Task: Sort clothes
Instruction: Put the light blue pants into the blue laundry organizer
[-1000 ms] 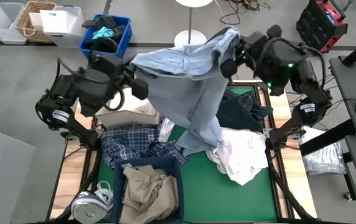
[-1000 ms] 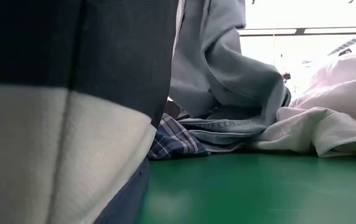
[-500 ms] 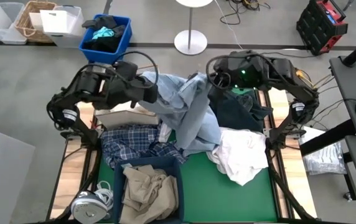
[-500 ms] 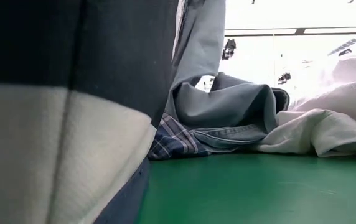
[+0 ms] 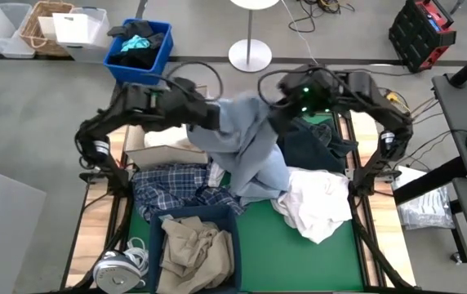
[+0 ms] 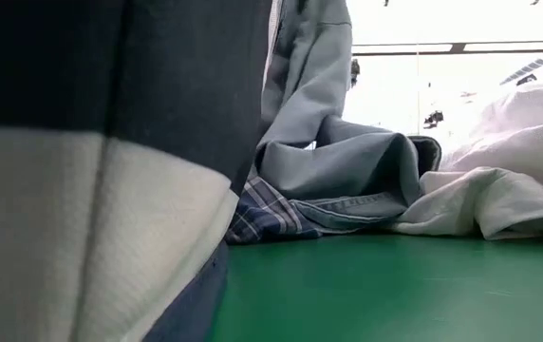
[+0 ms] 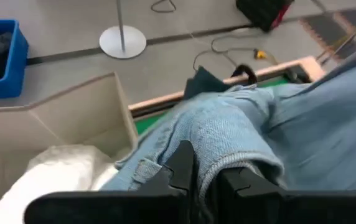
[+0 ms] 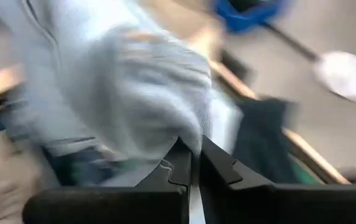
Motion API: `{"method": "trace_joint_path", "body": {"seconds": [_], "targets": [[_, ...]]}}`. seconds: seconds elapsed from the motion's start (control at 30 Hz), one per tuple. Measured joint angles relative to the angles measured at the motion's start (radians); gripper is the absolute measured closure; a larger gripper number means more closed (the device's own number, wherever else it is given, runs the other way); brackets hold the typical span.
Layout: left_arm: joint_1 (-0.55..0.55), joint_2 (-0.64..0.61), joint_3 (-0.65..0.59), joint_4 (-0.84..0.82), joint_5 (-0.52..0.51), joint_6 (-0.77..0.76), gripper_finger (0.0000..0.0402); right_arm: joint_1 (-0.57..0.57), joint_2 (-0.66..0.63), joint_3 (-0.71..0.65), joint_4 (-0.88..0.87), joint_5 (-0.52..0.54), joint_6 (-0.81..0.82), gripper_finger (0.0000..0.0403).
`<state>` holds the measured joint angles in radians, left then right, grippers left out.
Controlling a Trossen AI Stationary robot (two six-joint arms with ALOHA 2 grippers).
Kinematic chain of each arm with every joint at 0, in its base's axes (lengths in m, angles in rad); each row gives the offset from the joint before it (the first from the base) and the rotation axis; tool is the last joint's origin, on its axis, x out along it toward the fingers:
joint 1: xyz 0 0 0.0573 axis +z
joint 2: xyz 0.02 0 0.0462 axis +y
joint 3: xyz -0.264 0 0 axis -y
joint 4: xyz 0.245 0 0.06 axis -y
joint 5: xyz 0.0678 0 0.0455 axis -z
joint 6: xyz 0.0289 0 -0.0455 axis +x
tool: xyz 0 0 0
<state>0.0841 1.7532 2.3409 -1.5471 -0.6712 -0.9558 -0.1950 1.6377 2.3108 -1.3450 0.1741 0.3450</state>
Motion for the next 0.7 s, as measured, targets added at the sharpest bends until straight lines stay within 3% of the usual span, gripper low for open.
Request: {"method": "trace_joint_path", "body": {"seconds": [0.17,0.23,0.43,0.7], "targets": [[0.002,0.036,0.001,0.0,0.002,0.071,0.0393,0.005,0.026,-0.033,0.122,-0.202,-0.081,0.0394],[0.001,0.038,0.001,-0.004,0.008,0.084,0.0393,-0.004,0.027,-0.042,0.118,-0.181,-0.082,0.0394],[0.001,0.005,0.001,-0.024,-0.011,0.085,0.0393,-0.032,0.023,-0.081,-0.049,0.063,-0.087,0.0394],[-0.005,-0.05,0.002,-0.025,-0.022,0.097,0.0393,-0.007,-0.011,-0.124,-0.139,0.049,-0.319,0.0362]]}}
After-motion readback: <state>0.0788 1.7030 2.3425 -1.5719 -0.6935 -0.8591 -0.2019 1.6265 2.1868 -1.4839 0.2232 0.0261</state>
